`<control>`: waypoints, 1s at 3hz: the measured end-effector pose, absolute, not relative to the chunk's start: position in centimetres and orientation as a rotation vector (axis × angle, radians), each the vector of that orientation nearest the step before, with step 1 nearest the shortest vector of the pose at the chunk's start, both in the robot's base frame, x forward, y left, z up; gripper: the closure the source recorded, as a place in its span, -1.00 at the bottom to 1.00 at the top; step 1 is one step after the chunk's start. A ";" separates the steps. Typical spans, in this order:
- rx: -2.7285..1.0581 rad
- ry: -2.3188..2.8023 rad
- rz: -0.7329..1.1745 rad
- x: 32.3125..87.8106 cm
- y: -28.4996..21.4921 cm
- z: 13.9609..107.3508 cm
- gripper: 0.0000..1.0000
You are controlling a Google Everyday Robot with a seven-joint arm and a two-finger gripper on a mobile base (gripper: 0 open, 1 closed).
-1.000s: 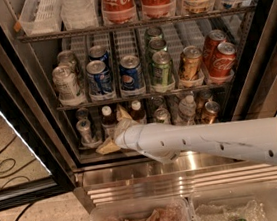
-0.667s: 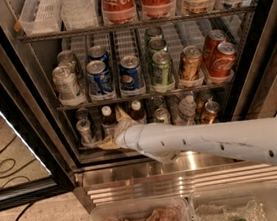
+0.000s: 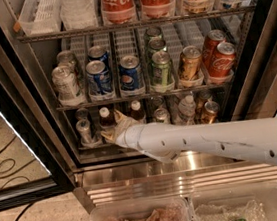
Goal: Pick blue plastic bottle from bottom shelf of fridge
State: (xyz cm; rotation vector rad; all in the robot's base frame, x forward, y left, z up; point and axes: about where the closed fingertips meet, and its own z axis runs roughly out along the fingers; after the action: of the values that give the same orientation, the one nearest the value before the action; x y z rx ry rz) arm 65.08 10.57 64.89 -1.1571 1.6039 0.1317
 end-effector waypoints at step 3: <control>-1.158 1.603 0.140 65.0 10.7 65.0 1.00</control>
Offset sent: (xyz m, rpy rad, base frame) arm 0.0000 0.0000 0.0000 0.0000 0.0000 0.0000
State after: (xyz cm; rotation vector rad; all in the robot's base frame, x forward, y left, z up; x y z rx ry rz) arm 64.98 10.72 65.01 -1.1576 1.6026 0.1404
